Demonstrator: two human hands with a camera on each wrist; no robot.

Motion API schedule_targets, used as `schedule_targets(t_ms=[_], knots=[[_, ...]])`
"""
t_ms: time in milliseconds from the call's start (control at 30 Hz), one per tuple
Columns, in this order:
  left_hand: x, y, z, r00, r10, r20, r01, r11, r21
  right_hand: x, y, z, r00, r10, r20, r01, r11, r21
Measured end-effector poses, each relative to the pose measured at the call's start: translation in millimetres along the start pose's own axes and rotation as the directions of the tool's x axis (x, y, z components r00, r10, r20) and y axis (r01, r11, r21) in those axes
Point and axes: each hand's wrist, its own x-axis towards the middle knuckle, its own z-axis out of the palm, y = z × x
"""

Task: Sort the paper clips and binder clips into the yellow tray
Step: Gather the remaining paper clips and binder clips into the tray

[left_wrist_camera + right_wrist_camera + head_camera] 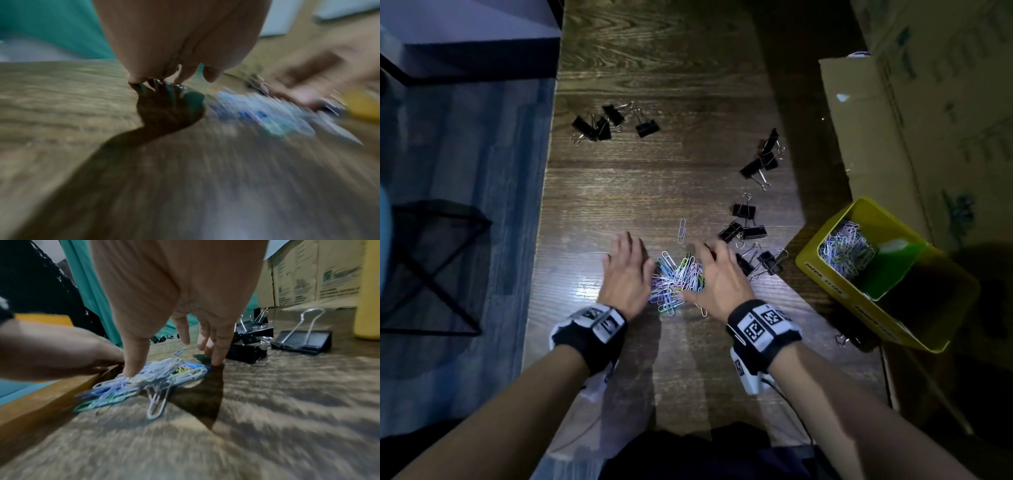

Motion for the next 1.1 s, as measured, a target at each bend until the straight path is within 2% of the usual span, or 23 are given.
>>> schedule_targets(t_ms=[67,133,200,267,300,367,467,667,867,1033,1100], knots=[[-19,9,12,0.987,0.13,0.099,-0.127,0.991,-0.034,15,-1,-5,0.995,-0.081,0.058,0.084,0.995,-0.054],[-34,10,16,0.966,0.216,0.144,-0.208,0.976,-0.07,29,-3,-11,0.975,-0.123,0.185,0.15,0.979,-0.14],[-36,5,9,0.961,0.258,0.104,-0.256,0.966,-0.033,39,-4,-15,0.951,-0.13,0.28,0.197,0.954,-0.226],[-32,3,-1,0.967,0.251,0.05,-0.254,0.962,0.101,41,-4,-15,0.944,-0.147,0.296,0.229,0.936,-0.267],[-30,5,-5,0.974,0.219,0.047,-0.224,0.962,0.153,39,-4,-15,0.947,-0.162,0.279,0.239,0.933,-0.27],[-25,12,-8,0.984,0.155,0.086,-0.167,0.974,0.153,31,-4,-14,0.955,-0.188,0.228,0.246,0.934,-0.259],[-20,25,-4,0.986,0.116,0.118,-0.12,0.992,0.029,19,-3,-7,0.967,-0.201,0.155,0.227,0.957,-0.179],[-16,33,-6,0.991,0.07,0.115,-0.051,0.986,-0.161,8,1,0,0.988,-0.129,0.08,0.134,0.99,-0.053],[-13,23,-11,0.991,0.092,0.093,-0.068,0.97,-0.233,5,14,-2,0.997,0.065,0.048,-0.073,0.98,0.187],[-13,15,-15,0.986,0.103,0.129,-0.058,0.947,-0.317,-4,25,-8,0.992,0.111,-0.054,-0.085,0.928,0.362],[-13,6,-17,0.981,0.062,0.184,0.015,0.921,-0.39,-8,30,-9,0.983,0.161,-0.09,-0.107,0.896,0.432]])
